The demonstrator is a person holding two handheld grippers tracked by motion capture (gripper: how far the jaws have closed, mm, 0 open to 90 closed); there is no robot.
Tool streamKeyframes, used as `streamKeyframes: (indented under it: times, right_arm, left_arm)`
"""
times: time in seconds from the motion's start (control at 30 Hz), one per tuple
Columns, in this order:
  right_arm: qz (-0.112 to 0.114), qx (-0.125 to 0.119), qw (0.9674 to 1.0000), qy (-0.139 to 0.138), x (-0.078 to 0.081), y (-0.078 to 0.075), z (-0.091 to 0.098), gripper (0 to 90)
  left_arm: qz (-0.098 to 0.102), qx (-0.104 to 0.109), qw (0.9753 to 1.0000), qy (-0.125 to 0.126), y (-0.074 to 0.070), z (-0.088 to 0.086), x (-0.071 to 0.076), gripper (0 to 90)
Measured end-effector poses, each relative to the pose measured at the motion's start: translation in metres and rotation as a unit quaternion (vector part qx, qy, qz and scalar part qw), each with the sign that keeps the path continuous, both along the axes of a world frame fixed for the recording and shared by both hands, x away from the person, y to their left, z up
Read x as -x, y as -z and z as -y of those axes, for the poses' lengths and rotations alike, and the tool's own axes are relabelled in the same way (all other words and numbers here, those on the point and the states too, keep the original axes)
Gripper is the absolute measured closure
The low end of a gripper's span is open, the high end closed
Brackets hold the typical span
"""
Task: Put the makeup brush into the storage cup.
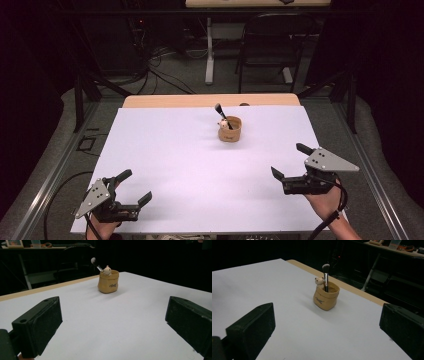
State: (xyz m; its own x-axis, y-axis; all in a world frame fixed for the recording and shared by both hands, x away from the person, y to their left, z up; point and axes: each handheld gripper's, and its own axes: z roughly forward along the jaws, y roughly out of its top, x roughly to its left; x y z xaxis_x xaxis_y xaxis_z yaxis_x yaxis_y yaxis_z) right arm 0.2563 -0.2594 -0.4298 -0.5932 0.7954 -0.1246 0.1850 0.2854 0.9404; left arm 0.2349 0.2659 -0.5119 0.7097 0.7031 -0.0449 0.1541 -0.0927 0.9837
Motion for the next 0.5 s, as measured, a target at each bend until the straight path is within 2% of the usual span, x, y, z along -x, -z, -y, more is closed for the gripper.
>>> streamKeyframes:
  times: [0.23, 0.33, 0.47, 0.5]
  right_arm:
    - [0.006, -0.003, 0.9999, 0.008, 0.017, 0.008, 0.011, 0.0]
    - [0.01, -0.008, 0.9998, 0.012, 0.028, 0.017, 0.018, 0.0]
    - [0.015, -0.014, 0.9998, 0.0, 0.036, 0.023, 0.022, 0.0]
    - [0.022, -0.017, 0.9996, -0.011, 0.041, 0.028, 0.025, 0.0]
  left_arm:
    - [-0.001, -0.001, 1.0, -0.001, 0.0, 0.0, 0.0, 0.7]
    - [-0.001, -0.002, 1.0, -0.002, 0.0, 0.0, 0.0, 0.7]
    - [0.0, -0.002, 1.0, -0.002, 0.0, 0.0, 0.0, 0.7]
    - [0.0, -0.002, 1.0, -0.001, 0.0, 0.001, 0.0, 0.7]
